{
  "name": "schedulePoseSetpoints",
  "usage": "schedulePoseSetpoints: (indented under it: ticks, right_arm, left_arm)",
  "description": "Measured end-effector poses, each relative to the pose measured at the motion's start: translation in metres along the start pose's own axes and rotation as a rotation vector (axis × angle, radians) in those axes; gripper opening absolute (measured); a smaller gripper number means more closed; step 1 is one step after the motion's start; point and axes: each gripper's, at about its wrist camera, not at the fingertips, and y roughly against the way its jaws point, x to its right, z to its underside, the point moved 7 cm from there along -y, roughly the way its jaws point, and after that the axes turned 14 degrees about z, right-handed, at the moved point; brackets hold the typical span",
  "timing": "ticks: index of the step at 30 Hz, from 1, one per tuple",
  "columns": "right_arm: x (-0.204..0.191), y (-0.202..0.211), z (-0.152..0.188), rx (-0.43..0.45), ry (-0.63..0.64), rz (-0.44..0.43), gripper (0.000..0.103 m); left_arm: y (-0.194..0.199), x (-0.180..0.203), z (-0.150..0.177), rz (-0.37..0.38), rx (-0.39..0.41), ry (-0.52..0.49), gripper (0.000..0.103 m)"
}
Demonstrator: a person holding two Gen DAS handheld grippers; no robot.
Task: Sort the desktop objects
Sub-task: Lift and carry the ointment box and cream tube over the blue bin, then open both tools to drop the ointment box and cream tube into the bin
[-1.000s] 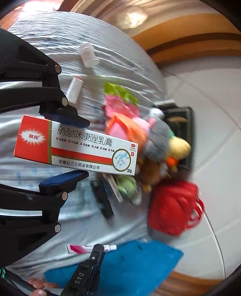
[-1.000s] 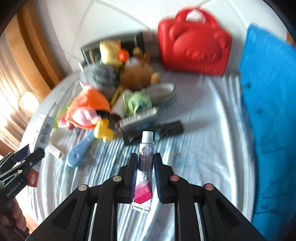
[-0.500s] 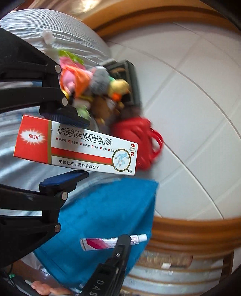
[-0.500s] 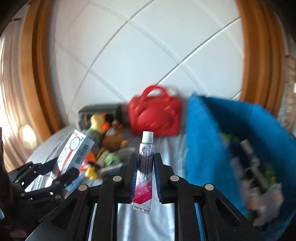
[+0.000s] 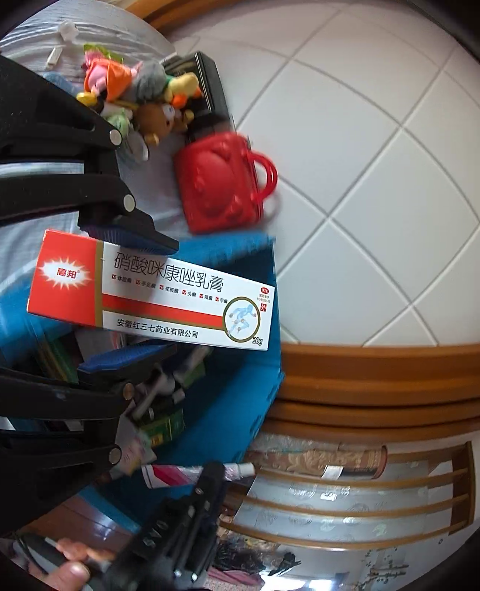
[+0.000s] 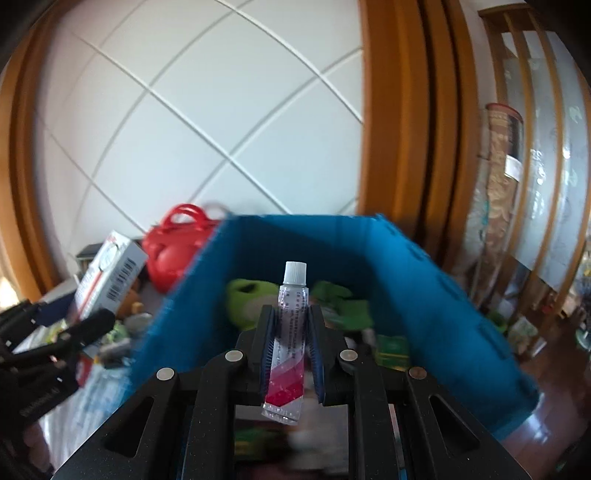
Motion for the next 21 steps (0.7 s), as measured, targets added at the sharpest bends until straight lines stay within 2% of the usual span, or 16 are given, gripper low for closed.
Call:
schedulePoseSetpoints:
  ticks: [6, 10, 19, 21]
  right_arm:
    - [0.045, -0.039, 0.016, -0.063, 0.029, -0.020, 0.018]
    - [0.063, -0.057, 0.023, -0.085, 0.054, -0.031, 0.018]
    - [0.080, -0.087, 0.022, -0.111, 0.085, -0.023, 0.018]
    - [0.079, -0.092, 0.023, -0.136, 0.078, -0.038, 0.018]
  left_arm:
    - [-0.050, 0.047, -0.003, 0.006, -0.088, 0.025, 0.047]
    - [-0.075, 0.069, -0.003, -0.044, -0.129, 0.007, 0.047]
    - [-0.108, 0.081, -0.004, -0.089, -0.191, 0.006, 0.047]
    - [-0.110, 0.079, -0.006, -0.098, -0.184, 0.010, 0.047]
